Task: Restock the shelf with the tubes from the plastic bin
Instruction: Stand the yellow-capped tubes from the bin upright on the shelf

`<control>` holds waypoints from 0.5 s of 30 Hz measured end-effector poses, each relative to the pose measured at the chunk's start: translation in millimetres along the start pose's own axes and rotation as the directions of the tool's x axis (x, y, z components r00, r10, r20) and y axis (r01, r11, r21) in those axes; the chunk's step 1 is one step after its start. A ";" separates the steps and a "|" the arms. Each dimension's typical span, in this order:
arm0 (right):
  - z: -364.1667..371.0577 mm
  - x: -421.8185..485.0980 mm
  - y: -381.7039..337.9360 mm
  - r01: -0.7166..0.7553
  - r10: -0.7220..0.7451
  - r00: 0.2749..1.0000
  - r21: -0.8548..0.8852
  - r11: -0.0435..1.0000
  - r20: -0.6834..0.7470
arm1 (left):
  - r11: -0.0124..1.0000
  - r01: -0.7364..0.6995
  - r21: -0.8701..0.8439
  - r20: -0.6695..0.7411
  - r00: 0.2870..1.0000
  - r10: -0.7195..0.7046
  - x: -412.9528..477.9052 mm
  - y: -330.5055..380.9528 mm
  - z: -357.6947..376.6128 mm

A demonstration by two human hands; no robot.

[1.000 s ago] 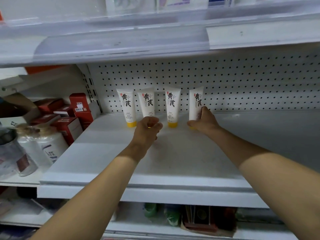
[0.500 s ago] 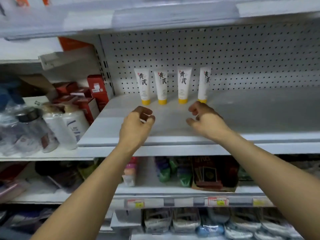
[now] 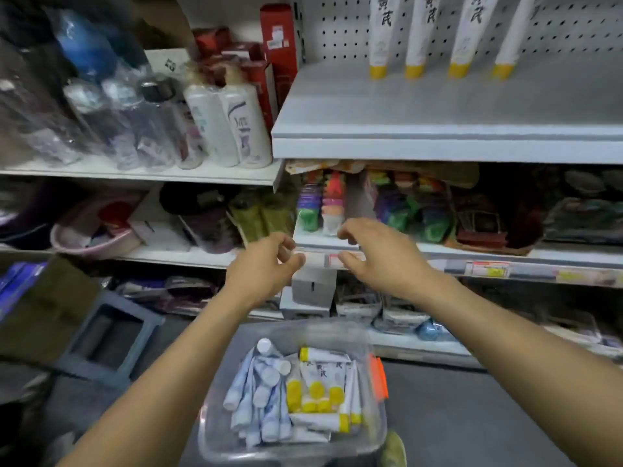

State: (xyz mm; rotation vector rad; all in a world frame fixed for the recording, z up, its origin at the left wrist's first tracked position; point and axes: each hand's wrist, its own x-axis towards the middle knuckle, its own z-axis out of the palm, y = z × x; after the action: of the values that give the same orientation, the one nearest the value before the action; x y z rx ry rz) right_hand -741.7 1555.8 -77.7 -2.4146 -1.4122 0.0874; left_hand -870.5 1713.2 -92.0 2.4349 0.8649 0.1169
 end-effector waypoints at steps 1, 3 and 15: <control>19.4 -3.0 -4.9 -0.019 0.018 0.996 0.018 1.000 0.088 | 0.999 0.034 -0.014 0.045 0.998 -0.033 -6.3 -17.1 9.2; 57.5 -8.0 -10.0 -0.052 0.042 0.968 0.037 0.998 0.246 | 0.994 0.109 -0.030 0.124 0.987 -0.104 -15.3 -49.5 30.5; 280.8 -70.5 31.1 -0.513 0.320 0.562 0.017 0.858 0.762 | 0.844 0.521 -0.126 0.526 0.756 -0.388 -51.1 -167.3 235.8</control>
State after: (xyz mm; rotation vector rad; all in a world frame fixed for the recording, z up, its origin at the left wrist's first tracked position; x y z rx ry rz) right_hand -813.5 1554.4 -359.8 -2.5379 -0.9122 1.4356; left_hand -944.2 1679.3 -374.2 1.8056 1.0958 -0.5129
